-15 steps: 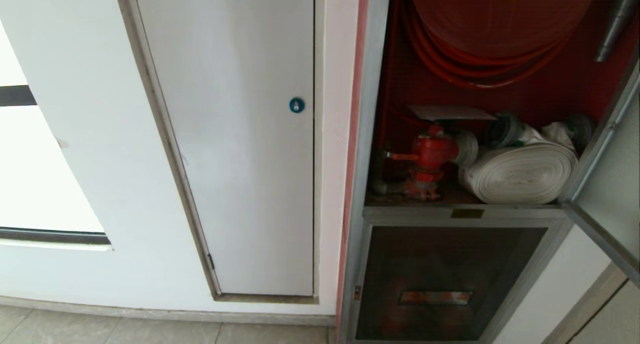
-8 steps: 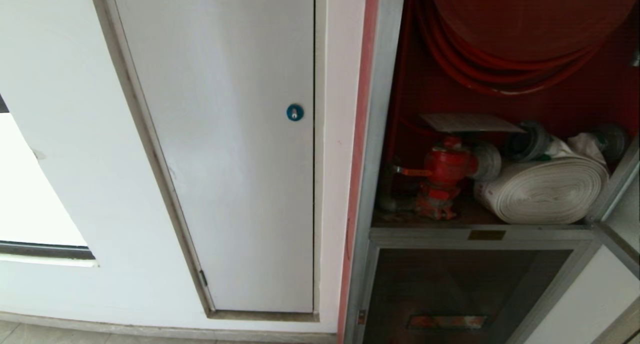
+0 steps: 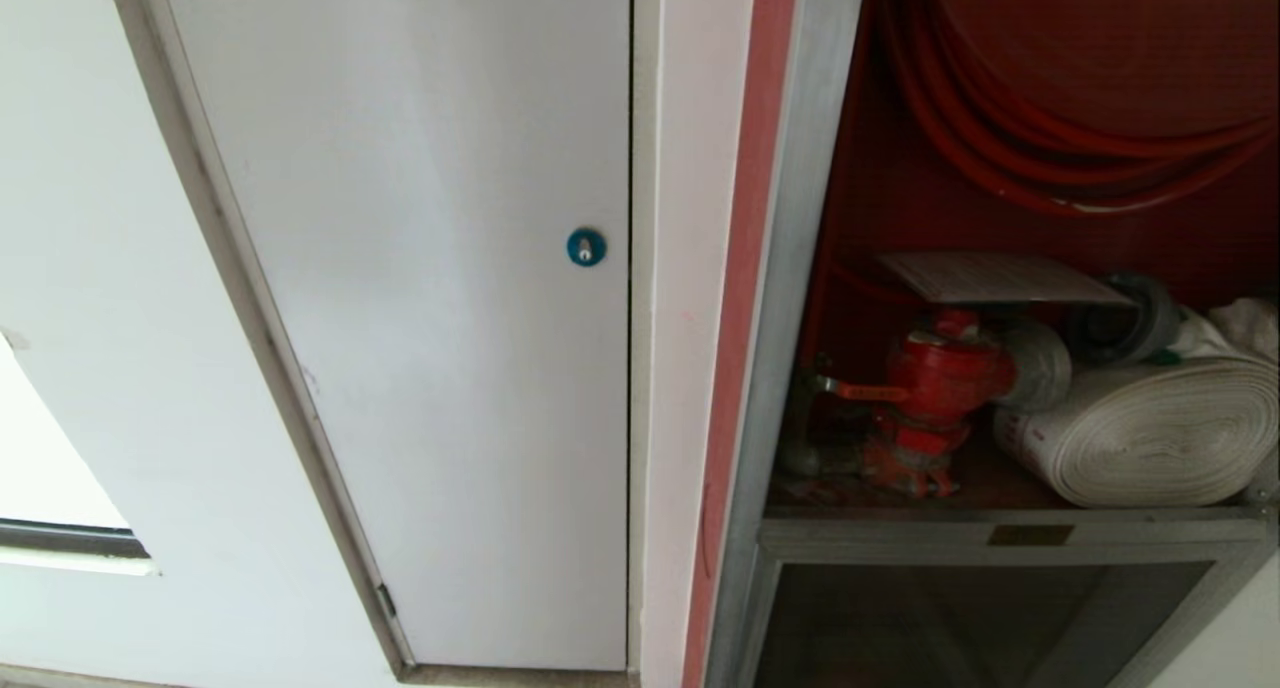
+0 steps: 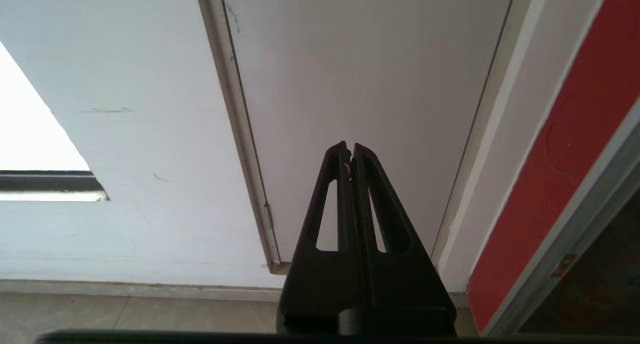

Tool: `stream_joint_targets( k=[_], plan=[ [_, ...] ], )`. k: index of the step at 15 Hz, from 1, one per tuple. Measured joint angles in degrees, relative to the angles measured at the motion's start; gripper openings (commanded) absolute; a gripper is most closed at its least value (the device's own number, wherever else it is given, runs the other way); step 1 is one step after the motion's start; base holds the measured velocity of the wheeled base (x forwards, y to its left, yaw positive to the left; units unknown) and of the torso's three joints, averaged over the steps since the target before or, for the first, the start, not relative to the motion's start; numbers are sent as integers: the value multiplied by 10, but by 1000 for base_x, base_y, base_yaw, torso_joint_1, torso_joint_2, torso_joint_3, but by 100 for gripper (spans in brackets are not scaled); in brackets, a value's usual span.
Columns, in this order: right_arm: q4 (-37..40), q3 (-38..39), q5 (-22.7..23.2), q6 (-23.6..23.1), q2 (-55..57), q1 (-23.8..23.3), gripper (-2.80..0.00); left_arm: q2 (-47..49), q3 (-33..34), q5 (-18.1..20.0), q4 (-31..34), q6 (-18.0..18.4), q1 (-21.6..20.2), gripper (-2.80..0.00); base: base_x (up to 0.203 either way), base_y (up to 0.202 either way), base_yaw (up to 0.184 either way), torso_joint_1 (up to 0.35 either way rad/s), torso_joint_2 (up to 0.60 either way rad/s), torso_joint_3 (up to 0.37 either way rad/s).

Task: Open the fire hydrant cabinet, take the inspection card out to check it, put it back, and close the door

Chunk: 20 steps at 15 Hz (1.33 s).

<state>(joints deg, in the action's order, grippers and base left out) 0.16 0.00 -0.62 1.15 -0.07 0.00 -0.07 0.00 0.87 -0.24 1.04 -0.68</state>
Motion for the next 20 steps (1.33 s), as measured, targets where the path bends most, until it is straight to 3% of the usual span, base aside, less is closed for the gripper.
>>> stream_joint_targets(
  k=[12, 20],
  plan=[
    [0, 0, 0, 0, 0, 0, -280, 0, 0, -2, 0, 0, 0, -280, 191, 0, 0, 5, 3, 1],
    [0, 0, 0, 0, 0, 0, -280, 0, 0, -4, 0, -7, 0, -280, 0, 0, 0, -3, 0, 0]
  ],
)
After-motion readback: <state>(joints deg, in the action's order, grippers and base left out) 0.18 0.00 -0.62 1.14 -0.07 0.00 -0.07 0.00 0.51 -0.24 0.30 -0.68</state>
